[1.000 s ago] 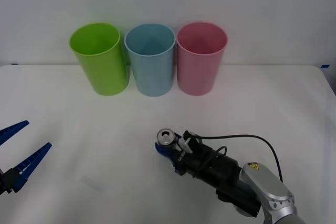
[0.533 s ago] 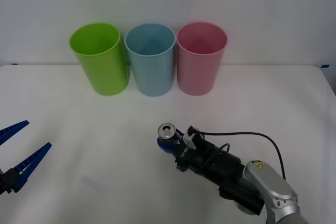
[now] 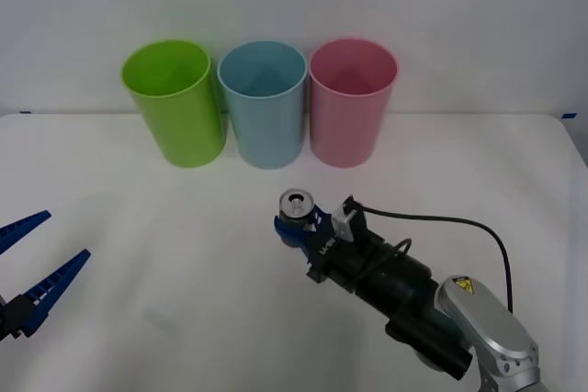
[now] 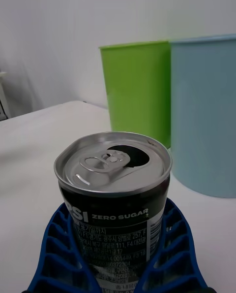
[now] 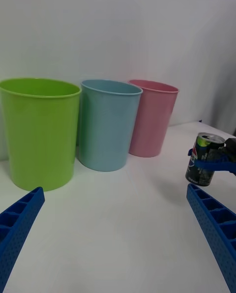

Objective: Grasp the object on the table and drop it into the matching bin: aluminum can to the light blue bin, PET bottle to the pink bin.

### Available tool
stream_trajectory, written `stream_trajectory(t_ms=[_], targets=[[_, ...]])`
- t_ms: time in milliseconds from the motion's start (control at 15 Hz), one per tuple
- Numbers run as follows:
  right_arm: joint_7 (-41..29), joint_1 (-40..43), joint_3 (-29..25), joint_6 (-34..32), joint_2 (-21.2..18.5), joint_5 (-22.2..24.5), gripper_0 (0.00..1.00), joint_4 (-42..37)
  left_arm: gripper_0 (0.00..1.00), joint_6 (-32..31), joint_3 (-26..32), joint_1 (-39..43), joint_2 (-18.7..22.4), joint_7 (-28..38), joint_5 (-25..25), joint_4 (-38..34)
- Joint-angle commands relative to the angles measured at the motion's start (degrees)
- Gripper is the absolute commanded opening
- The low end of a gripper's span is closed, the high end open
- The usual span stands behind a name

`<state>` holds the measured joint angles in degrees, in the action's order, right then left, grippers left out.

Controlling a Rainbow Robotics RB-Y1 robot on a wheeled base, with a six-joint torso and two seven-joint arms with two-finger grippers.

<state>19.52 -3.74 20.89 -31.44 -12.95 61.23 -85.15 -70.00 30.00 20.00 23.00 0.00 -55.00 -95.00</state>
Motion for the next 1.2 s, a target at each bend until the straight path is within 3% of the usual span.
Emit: stream_trajectory(t_ms=[67,267,667,1200], targets=[[-4.2,0.0,0.0,1.6,-0.3,0.6,0.00,-5.6,1.00,0.0,0.0,0.0,0.0,0.0,0.0,0.0],[-7.7,-0.7,-0.1,3.7,-0.3,3.1,0.00,-10.3,1.00,0.0,0.0,0.0,0.0,0.0,0.0,0.0],[-9.0,-9.4,-2.3,3.7,-0.2,5.1,0.00,-10.4,1.00,0.0,0.0,0.0,0.0,0.0,0.0,0.0],[-12.2,-26.7,-4.5,1.5,0.7,5.3,0.00,4.0,1.00,0.0,0.0,0.0,0.0,0.0,0.0,0.0]])
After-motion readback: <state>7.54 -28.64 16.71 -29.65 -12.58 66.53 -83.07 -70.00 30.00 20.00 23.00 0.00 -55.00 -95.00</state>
